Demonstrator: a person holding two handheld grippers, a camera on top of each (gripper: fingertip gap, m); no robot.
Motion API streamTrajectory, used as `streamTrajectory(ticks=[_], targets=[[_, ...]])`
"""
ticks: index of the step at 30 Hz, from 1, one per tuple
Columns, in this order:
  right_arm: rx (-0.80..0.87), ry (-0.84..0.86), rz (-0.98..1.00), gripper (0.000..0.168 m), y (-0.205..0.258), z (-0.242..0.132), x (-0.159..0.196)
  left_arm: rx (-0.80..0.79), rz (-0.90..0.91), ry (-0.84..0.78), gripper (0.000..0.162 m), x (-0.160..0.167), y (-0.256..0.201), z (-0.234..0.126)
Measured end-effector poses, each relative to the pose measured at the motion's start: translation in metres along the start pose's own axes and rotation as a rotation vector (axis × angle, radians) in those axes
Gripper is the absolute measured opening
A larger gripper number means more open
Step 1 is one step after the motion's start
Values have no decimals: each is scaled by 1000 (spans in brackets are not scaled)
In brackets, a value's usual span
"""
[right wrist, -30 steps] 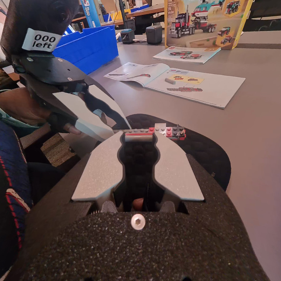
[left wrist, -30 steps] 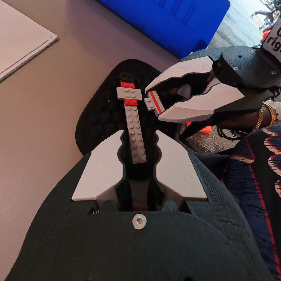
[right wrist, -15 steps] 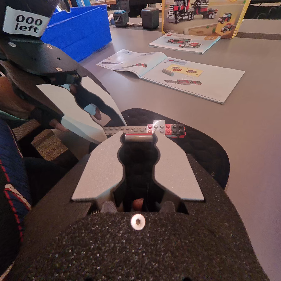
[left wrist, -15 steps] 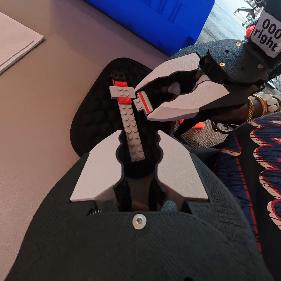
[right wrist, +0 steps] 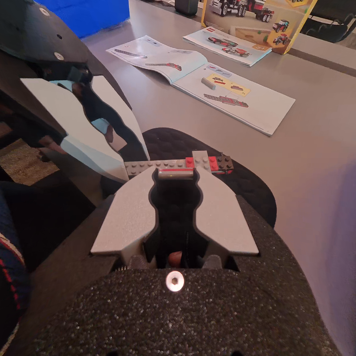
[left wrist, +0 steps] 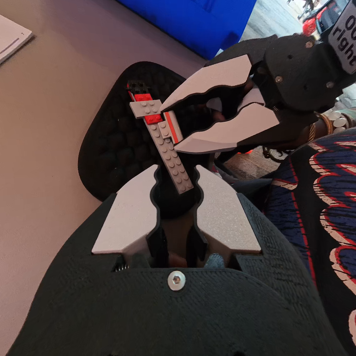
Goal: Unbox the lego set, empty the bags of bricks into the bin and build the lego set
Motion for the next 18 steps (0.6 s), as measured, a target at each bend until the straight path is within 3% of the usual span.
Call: streamTrajectory(ticks=[8, 18], targets=[[35, 12, -29, 35, -1, -2, 1, -92, 155, 50, 26, -1, -8, 5], [3, 11, -98, 40, -8, 0, -2, -57, 70, 23, 25, 0, -3, 3]])
Point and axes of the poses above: each gripper's, where its closed fingertips meet, z out along the fingers, x out of its underside, y = z × x across the jaws, the point moved 10 cm from there along -z, back along the fingers, and after that the axes turned 8 degrees about -y, right-handed, at the moved point
